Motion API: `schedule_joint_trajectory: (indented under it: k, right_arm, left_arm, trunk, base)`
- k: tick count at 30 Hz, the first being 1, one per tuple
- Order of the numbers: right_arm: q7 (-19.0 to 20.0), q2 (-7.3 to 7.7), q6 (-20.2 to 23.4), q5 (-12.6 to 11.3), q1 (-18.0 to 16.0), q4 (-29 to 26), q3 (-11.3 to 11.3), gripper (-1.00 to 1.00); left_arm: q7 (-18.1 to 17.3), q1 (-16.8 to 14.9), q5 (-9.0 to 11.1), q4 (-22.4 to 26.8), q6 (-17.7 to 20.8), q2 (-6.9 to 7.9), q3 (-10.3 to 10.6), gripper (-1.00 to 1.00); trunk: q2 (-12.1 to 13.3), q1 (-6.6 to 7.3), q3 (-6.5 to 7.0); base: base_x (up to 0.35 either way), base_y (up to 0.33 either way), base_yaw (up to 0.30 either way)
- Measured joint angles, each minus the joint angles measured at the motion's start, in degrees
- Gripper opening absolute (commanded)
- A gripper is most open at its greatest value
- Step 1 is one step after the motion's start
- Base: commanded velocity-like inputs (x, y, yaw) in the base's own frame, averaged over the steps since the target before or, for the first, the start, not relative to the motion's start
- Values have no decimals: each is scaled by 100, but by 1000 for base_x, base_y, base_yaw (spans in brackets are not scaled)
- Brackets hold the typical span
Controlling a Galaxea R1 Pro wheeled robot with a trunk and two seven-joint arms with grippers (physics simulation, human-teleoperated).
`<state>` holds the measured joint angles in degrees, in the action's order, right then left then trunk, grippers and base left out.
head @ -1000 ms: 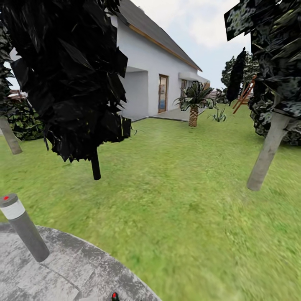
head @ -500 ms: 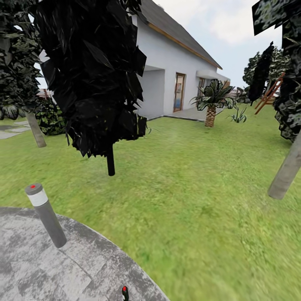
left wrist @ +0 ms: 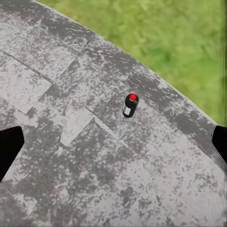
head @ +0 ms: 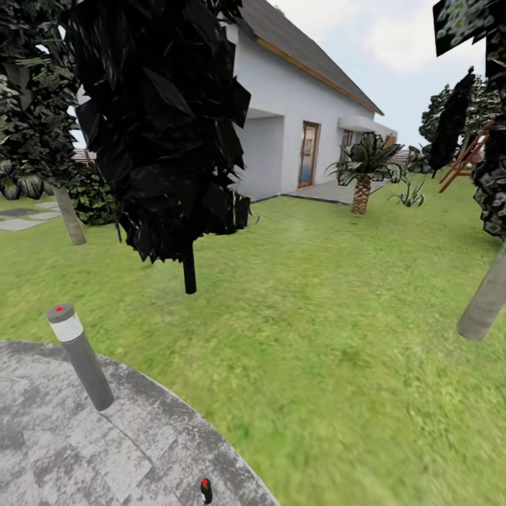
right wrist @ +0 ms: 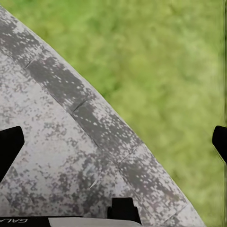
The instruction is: Pick up the pesticide atomizer in the garden and spray insectifuge to fully cover both potted plants in the garden.
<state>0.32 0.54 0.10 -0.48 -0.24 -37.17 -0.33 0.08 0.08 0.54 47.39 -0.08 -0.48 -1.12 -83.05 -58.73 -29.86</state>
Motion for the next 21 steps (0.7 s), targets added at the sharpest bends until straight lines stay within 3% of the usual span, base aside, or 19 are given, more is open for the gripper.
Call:
schedule_joint_trajectory:
  k: [21]
  right_arm:
    - [-7, -9, -2, 8, 0, 0, 5, 100]
  left_arm:
    - [0, 0, 0, -1, 0, 0, 0, 100]
  trunk:
    - [0, 1, 0]
  base:
    - [29, -308, 0]
